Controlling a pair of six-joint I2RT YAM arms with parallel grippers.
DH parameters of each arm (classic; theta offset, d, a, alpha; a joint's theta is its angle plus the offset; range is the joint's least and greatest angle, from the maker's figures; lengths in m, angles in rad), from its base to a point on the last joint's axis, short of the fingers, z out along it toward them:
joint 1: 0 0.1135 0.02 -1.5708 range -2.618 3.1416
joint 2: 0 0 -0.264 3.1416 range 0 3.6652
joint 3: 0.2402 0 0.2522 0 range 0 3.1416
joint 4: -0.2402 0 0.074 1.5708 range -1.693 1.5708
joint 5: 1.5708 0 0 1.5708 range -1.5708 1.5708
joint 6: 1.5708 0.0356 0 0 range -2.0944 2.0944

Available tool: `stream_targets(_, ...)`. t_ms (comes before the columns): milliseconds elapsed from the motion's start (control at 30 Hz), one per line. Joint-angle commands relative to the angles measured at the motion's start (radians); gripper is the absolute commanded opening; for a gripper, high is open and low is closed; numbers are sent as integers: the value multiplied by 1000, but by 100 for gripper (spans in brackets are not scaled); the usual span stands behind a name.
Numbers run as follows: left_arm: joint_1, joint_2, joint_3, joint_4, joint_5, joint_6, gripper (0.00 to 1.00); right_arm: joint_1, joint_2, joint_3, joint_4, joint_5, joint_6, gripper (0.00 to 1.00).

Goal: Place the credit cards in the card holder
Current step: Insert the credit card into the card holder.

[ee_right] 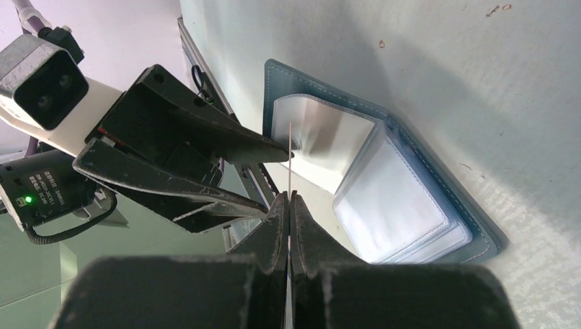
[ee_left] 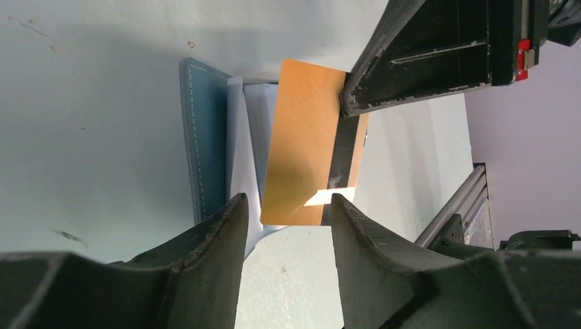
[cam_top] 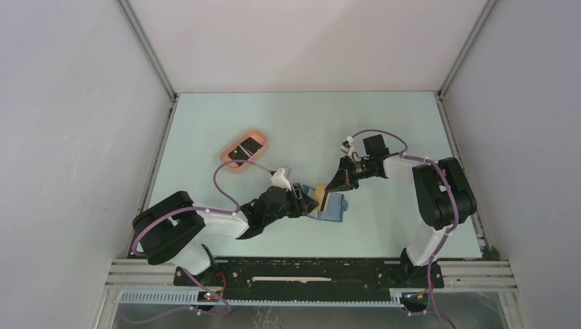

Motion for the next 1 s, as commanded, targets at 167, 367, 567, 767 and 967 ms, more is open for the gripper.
stream_targets(167, 45, -1, -30, 44, 31, -15, 54, -6, 10, 36, 19, -38, 8, 0)
stream_targets(367, 79, 56, -62, 183, 129, -69, 54, -12, 37, 42, 40, -81, 20, 0)
stream_targets(567, 105, 136, -84, 310, 190, -128, 54, -11, 45, 43, 55, -108, 25, 0)
stream_targets(767, 114, 162, -92, 362, 216, -153, 53, -4, 58, 46, 72, -120, 30, 0)
stream_targets(967, 127, 204, -107, 465, 252, -199, 49, 10, 87, 66, 72, -129, 30, 0)
